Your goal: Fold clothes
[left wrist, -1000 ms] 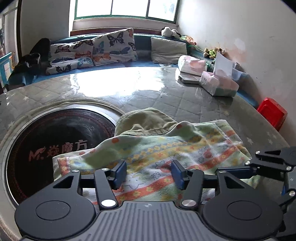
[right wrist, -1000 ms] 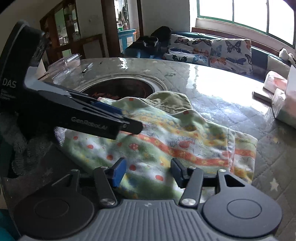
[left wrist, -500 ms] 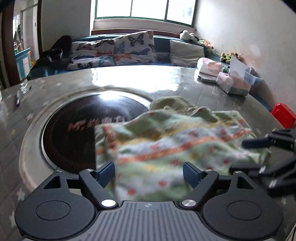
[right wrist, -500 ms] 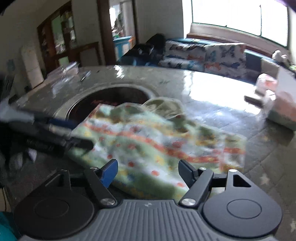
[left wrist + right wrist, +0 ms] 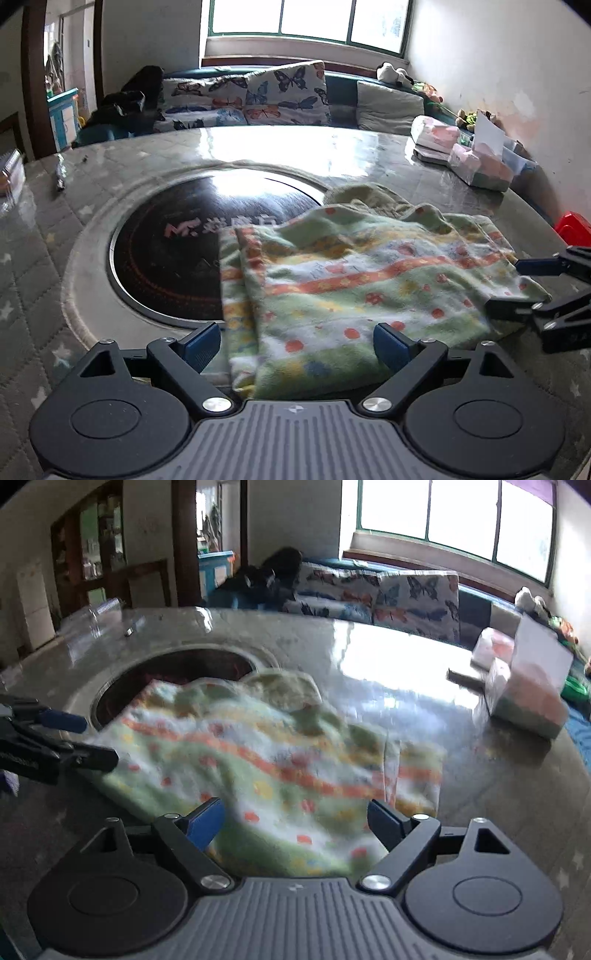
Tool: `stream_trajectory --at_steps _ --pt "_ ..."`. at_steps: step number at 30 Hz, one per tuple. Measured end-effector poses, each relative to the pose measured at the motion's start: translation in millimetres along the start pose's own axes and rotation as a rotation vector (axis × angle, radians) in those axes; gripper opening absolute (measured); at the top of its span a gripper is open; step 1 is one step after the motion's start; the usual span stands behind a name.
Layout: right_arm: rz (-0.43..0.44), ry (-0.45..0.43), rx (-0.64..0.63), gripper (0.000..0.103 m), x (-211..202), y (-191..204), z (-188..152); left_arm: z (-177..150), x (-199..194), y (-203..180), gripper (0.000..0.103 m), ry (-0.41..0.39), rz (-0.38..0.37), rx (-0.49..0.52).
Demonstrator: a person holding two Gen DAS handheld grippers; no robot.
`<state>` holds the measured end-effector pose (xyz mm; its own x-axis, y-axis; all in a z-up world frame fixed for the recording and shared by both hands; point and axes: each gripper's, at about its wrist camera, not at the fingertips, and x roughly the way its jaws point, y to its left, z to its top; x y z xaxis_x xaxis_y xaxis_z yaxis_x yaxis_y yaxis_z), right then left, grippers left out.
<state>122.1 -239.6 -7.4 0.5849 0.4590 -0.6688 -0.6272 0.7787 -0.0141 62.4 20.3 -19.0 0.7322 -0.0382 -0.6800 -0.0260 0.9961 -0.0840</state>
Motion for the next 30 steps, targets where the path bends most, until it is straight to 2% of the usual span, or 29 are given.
stream_trajectory --at_steps 2,5,10,11,13,15,21,24,30 --pt "0.014 -0.017 -0.013 0.097 2.4 3.3 7.2 0.6 0.7 5.0 0.092 -0.002 0.017 -0.016" --pt "0.036 -0.038 -0.029 0.097 7.7 8.1 17.0 -1.2 3.6 9.4 0.092 0.007 0.028 -0.029" --pt "0.073 0.025 -0.018 0.099 41.0 9.9 15.5 -3.2 6.5 14.0 0.093 0.016 0.040 -0.045" --pt "0.084 0.027 0.002 0.102 42.8 7.3 14.5 -3.5 7.0 14.7 0.093 0.018 0.043 -0.048" --pt "0.098 0.030 0.033 0.102 44.6 2.4 13.5 -4.9 7.2 17.3 0.093 0.023 0.048 -0.057" --pt "0.092 0.012 0.030 0.102 39.5 0.2 18.7 -5.6 7.5 18.3 0.094 0.023 0.049 -0.060" --pt "0.146 -0.040 -0.023 0.103 41.9 2.6 46.8 -7.7 8.1 20.8 0.096 0.019 0.049 -0.068" --pt "0.164 -0.014 -0.039 0.103 62.8 3.7 56.7 -7.8 8.3 21.4 0.097 0.019 0.048 -0.070" --pt "0.183 0.039 0.040 0.103 95.6 -14.3 54.9 -9.0 7.4 22.6 0.098 0.016 0.045 -0.072"
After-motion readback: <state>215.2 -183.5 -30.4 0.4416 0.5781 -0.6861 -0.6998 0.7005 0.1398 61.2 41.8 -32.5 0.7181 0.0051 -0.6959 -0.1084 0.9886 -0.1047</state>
